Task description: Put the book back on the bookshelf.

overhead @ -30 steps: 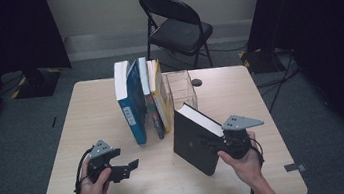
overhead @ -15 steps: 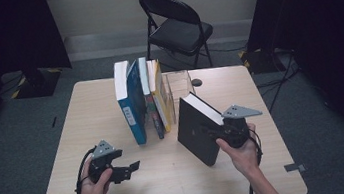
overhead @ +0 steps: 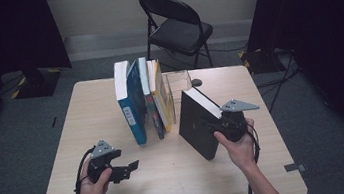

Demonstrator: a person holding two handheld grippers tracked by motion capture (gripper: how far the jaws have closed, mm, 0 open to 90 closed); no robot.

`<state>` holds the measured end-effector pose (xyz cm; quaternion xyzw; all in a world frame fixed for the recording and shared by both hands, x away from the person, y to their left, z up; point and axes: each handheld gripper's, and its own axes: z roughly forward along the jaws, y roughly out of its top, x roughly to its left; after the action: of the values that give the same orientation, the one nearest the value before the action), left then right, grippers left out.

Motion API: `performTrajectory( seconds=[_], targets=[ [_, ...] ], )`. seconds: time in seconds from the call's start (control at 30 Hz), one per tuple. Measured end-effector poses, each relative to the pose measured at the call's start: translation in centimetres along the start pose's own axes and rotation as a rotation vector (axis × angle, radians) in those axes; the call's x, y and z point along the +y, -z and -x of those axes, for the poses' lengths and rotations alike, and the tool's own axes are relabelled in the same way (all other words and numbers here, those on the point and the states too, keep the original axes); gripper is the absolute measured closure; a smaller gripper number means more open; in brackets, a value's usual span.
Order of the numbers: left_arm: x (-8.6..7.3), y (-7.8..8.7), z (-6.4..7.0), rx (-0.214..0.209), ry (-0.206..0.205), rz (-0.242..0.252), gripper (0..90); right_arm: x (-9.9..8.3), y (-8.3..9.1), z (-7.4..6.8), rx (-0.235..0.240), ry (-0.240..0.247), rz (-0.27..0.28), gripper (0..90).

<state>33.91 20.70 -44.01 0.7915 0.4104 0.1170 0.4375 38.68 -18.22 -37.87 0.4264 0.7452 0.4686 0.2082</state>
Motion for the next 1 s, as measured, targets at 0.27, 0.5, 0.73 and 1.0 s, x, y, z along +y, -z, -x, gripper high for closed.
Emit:
performTrajectory(
  seconds=[0.27, 0.5, 0.73, 1.0],
  targets=[
    [0.0, 0.1, -0.1, 0.011, 0.011, 0.010, 18.5, 0.3, -0.3, 0.3, -0.014, 0.001, -0.003, 52.3],
    [0.0, 0.2, -0.2, 0.020, 0.027, 0.010, 19.0, 0.2, -0.2, 0.7, -0.001, 0.007, -0.027, 51.6],
    [0.0, 0.2, -0.3, 0.021, 0.030, 0.011, 19.3, 0.6, -0.2, 0.4, 0.002, 0.031, -0.072, 50.2],
    [0.0, 0.2, -0.3, 0.019, 0.028, 0.021, 19.3, 1.5, 0.4, 0.1, 0.022, 0.045, -0.090, 49.3]
  ],
)
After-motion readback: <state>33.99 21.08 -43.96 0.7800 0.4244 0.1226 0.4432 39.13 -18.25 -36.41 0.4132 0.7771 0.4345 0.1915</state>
